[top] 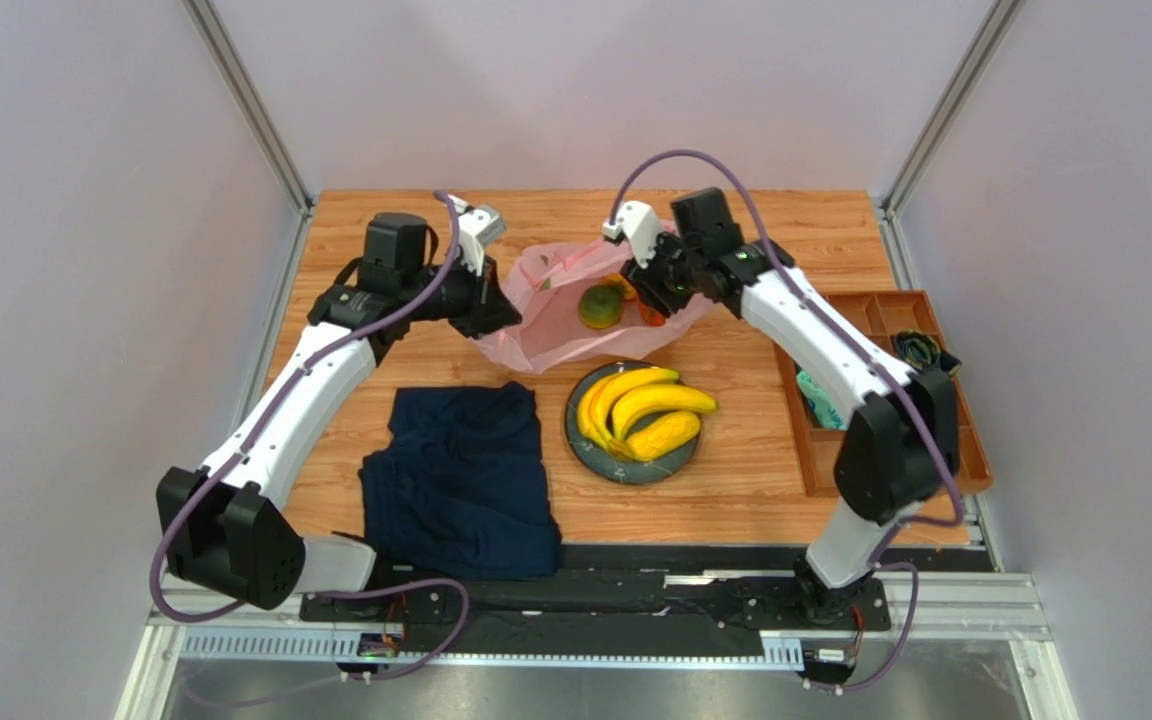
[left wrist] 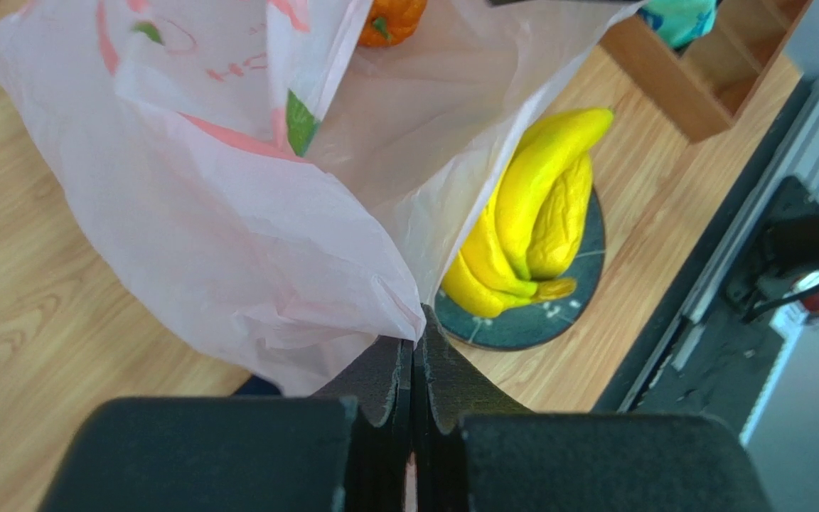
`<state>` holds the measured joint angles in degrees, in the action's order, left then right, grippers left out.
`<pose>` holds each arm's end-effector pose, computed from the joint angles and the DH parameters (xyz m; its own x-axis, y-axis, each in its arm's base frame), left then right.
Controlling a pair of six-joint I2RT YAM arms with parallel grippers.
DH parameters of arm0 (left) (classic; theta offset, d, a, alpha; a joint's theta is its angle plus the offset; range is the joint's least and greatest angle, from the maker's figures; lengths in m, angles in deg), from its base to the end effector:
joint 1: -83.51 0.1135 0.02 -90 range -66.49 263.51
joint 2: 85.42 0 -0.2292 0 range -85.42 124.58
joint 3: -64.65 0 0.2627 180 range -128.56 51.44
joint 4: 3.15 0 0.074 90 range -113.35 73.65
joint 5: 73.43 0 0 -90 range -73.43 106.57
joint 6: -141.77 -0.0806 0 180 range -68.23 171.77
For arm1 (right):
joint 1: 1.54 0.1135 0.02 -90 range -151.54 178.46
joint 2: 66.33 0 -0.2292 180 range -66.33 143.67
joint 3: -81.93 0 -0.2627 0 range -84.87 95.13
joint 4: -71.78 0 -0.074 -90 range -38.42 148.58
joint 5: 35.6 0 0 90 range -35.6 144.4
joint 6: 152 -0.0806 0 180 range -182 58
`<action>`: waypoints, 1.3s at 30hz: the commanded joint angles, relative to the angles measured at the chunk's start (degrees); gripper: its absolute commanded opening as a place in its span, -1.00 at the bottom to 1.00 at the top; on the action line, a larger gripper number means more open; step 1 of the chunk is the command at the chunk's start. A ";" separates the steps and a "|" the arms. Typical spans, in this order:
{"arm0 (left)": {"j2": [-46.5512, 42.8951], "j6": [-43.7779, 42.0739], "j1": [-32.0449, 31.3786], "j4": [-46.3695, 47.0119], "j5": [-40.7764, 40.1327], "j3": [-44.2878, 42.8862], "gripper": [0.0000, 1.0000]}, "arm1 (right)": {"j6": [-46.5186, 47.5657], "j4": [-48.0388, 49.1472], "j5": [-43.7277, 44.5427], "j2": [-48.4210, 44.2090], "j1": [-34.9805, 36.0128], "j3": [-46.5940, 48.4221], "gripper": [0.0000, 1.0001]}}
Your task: Take the fake fruits out of the plastic bag
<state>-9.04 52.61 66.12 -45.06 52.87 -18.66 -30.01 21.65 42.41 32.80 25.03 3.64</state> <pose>0.3108 -0.1474 0.2883 -0.5573 0.1622 -0.8143 0.6957 0.6266 -0.3514 0.3699 0.2037 0.2388 -0.2615 -0.7102 -0.6537 -0.8271 0.5140 -0.2276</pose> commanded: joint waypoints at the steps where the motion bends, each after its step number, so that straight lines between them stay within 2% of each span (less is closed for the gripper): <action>1: -0.44 -9.78 -3.88 -2.66 -3.85 -1.61 -1.00 | -3.95 2.73 -10.17 -4.39 -1.43 -9.74 -0.23; 6: -2.19 -11.39 -5.55 -3.55 -4.39 0.41 -1.00 | -7.37 4.76 -9.37 -3.94 -3.98 -13.80 -0.27; 12: -4.22 -11.13 -5.99 -3.63 -4.30 3.22 -1.00 | -8.87 4.67 -11.57 -4.22 -3.28 -9.25 -0.17; 16: -6.06 -10.33 -6.34 -3.90 -3.60 4.80 -1.00 | -8.27 5.46 -5.60 1.57 -2.31 -4.23 -0.14; 27: -5.10 -8.49 -7.05 -3.90 -1.40 3.31 -1.00 | 0.97 3.97 0.63 16.08 -2.40 10.01 -0.07; 28: -5.01 -8.57 -7.05 -3.90 -1.40 3.31 -1.00 | 1.41 4.14 1.61 16.96 -2.40 11.58 -0.03; 32: -5.01 -8.84 -7.05 -3.90 -1.23 3.75 -1.00 | 3.34 7.21 7.85 21.88 -2.57 14.14 0.34; 33: -5.01 -8.84 -7.05 -3.99 -1.31 3.75 -1.00 | 4.82 7.13 8.99 23.02 -2.75 14.84 0.37; 37: -4.75 -8.93 -7.05 -4.42 -1.57 3.40 -1.00 | 5.89 1.96 12.42 29.09 -2.75 20.55 0.39; 39: -4.66 -9.02 -7.05 -4.43 -1.58 3.05 -1.00 | 5.63 -0.77 17.06 31.81 -2.75 23.10 0.31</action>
<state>-13.74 43.91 59.36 -48.90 49.74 -13.74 -26.30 24.93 50.52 59.86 22.65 20.99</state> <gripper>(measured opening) 0.008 0.687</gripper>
